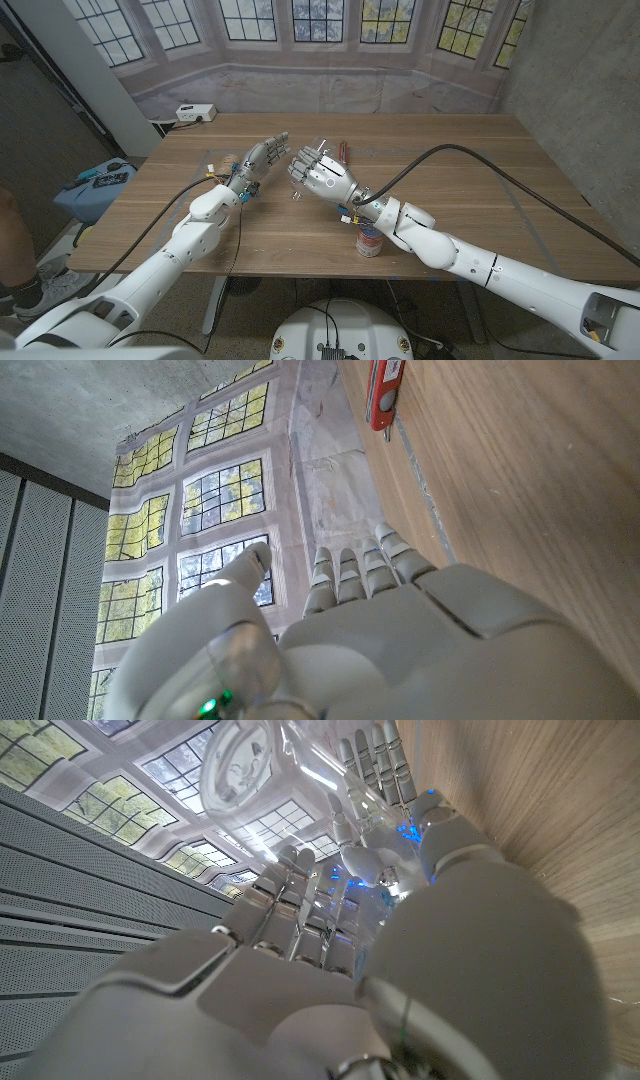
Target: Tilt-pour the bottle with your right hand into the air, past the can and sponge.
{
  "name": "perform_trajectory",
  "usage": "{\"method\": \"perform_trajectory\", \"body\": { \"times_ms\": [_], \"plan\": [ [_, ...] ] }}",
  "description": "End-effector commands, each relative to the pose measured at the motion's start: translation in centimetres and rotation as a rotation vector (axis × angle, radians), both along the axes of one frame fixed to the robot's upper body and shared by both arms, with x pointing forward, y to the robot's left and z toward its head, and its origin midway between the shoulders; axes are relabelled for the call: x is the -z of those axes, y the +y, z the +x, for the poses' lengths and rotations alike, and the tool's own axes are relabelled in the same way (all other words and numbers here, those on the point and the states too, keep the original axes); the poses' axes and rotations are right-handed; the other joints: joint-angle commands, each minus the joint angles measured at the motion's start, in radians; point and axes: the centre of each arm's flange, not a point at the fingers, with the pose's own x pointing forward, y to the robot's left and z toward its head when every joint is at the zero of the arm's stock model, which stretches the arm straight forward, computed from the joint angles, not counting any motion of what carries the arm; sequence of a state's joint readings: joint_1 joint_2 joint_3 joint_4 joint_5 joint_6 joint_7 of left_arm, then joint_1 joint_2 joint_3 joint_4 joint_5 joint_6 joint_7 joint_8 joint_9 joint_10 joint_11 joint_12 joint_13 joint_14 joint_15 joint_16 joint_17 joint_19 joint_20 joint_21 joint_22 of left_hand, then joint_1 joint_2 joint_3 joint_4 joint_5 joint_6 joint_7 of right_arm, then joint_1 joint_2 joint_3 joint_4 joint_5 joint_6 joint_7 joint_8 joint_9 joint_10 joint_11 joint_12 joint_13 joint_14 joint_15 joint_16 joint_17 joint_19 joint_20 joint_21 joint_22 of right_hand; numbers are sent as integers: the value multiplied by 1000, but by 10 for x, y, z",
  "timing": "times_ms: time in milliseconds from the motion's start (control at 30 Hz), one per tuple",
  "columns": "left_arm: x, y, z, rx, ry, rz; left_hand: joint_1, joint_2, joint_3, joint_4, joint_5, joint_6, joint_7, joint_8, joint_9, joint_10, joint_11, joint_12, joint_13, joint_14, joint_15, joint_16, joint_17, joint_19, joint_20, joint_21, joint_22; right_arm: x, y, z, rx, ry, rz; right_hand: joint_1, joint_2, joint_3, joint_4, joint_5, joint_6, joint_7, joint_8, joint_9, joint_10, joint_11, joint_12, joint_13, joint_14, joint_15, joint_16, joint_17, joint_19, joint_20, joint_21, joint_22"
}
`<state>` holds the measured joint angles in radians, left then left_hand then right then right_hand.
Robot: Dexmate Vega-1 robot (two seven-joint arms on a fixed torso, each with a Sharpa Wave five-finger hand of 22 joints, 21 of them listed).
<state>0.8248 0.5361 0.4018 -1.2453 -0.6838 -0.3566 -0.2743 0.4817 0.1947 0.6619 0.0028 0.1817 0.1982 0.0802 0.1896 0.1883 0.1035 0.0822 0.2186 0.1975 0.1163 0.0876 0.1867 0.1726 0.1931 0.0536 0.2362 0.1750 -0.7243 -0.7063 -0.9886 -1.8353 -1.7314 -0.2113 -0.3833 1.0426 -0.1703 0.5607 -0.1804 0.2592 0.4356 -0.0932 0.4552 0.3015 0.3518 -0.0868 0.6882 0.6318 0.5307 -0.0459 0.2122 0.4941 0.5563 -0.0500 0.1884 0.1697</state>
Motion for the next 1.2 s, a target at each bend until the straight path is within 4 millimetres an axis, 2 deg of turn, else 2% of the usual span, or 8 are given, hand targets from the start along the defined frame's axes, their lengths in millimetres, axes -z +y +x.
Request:
{"method": "perform_trajectory", "body": {
  "times_ms": [33, 1200],
  "plan": [
    [1, 2, -1, 1, -11, -9, 7, -2, 6, 0, 6, 12, -2, 1, 3, 12, 0, -2, 3, 8, -1, 0, 2, 6, -1, -1, 1, 0, 1, 8, -15, -41, -16, 17, 8, 19, 8, 8, 8, 2, 7, 0, 31, -22, 8, 5, 2, -156, -1, 5, -2, -39, 1, 4],
    [-7, 7, 0, -16, -33, -14, 9, -2, 5, 0, 5, 14, -3, 1, 3, 14, -1, -3, 3, 7, -1, -1, 2, 8, -1, -9, 1, -2, 1, 24, -13, -12, -25, 15, 7, 23, 13, 19, 9, 4, 12, -1, 32, -16, 10, 8, 4, -151, -1, 18, -1, -35, 5, 3]
  ]
}}
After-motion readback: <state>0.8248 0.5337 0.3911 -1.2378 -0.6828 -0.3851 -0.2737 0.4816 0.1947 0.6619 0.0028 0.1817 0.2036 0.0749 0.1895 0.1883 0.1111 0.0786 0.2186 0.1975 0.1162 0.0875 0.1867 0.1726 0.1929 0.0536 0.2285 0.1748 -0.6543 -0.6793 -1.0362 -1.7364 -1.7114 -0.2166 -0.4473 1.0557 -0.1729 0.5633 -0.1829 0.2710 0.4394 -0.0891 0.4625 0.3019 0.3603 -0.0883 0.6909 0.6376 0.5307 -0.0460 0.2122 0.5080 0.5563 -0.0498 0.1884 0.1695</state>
